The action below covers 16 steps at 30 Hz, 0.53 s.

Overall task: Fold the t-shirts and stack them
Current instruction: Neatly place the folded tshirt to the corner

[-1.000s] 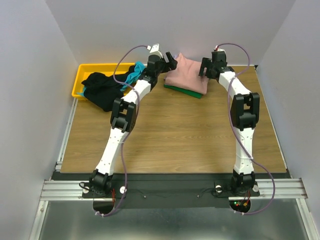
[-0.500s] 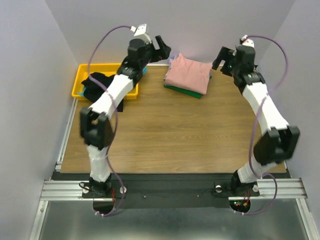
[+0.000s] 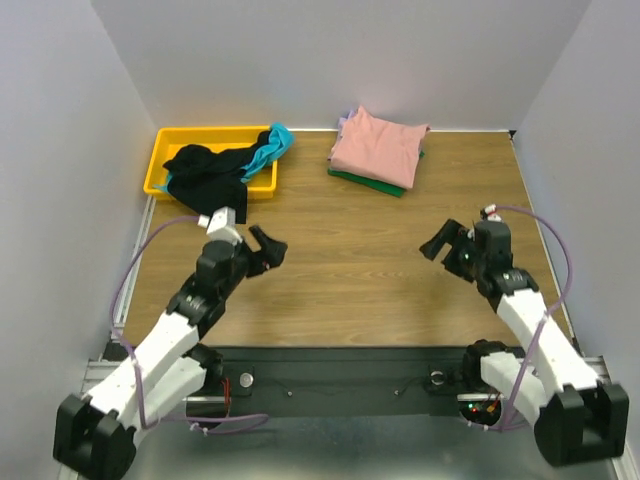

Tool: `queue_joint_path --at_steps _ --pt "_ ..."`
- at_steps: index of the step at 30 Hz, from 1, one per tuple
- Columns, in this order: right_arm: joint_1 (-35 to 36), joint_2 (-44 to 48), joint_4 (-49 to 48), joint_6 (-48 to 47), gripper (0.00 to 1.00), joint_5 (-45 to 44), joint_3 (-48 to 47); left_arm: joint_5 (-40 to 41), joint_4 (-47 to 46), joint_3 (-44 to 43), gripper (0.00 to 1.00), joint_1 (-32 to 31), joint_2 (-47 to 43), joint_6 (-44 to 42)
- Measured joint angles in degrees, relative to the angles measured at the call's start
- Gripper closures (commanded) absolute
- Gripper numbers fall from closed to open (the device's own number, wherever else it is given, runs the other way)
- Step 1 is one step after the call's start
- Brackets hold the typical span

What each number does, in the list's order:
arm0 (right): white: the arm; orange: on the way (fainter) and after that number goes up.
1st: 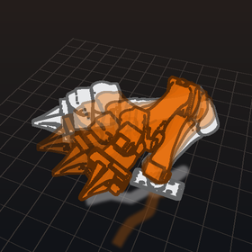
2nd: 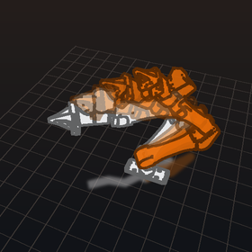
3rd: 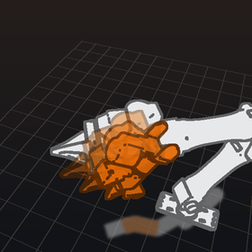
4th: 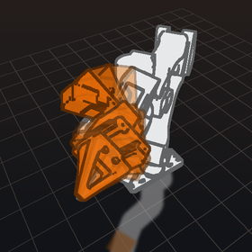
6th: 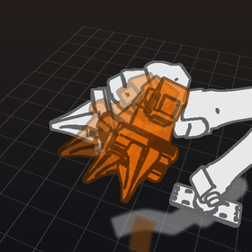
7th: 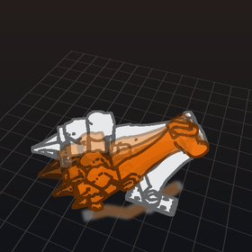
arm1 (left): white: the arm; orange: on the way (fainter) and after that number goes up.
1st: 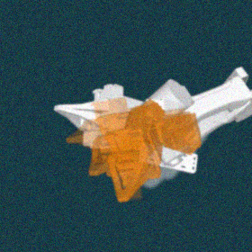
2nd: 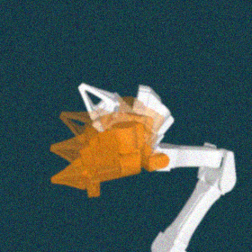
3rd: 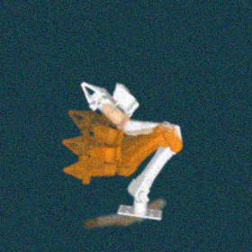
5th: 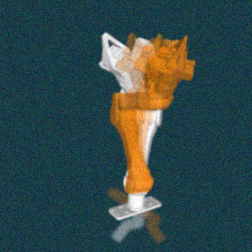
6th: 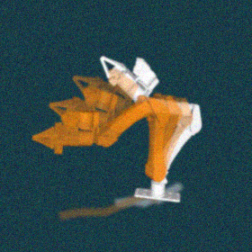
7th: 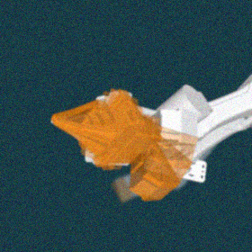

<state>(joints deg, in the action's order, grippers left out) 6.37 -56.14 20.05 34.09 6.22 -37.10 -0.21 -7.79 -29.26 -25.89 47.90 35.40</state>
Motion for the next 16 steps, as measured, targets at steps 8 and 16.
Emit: queue_joint_path --at_steps 8,16 --pt "0.0 22.1 -1.5 3.0 0.00 -0.9 12.1 6.5 11.2 9.4 0.02 0.0 -21.8 8.4" --pt "0.0 27.3 -1.6 2.6 0.00 -2.8 16.0 12.7 14.6 9.7 0.01 0.0 -27.1 12.5"
